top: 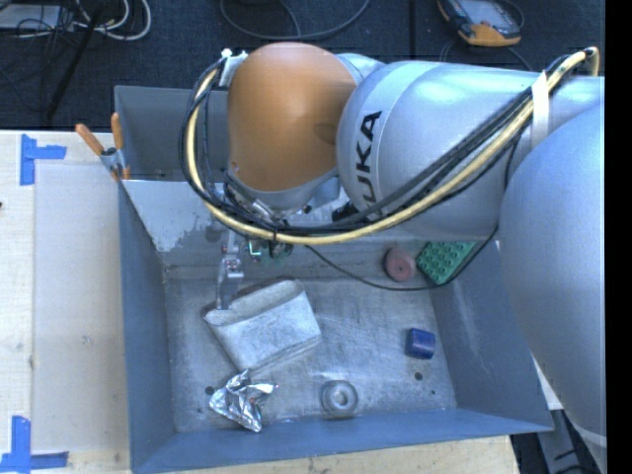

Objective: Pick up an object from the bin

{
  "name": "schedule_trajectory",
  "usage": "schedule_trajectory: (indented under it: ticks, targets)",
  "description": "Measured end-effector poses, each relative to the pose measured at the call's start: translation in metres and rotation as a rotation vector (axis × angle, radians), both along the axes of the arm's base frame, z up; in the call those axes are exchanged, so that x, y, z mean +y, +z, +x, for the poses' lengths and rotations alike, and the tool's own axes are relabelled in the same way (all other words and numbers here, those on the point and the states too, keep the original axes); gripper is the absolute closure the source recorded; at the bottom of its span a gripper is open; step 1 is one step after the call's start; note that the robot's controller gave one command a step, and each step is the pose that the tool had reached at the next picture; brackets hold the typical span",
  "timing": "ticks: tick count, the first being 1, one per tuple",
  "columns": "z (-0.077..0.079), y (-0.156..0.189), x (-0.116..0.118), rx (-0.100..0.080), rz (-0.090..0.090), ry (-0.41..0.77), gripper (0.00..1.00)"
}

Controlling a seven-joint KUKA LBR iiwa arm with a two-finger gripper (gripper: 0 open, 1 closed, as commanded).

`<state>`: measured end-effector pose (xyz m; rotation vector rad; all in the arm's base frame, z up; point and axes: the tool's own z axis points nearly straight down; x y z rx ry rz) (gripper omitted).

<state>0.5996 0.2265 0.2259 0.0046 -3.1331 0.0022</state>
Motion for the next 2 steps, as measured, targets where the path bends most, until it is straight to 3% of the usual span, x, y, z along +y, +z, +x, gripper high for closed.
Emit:
schedule_trajectory:
  ticks: [1,2]
  targets:
    - [-0.067,-0.087,-0.065,0.006,-0.005,-0.061,0.0]
    - [-0.032,-0.131,-0.073,-0.005,0.009,0.021,0.0]
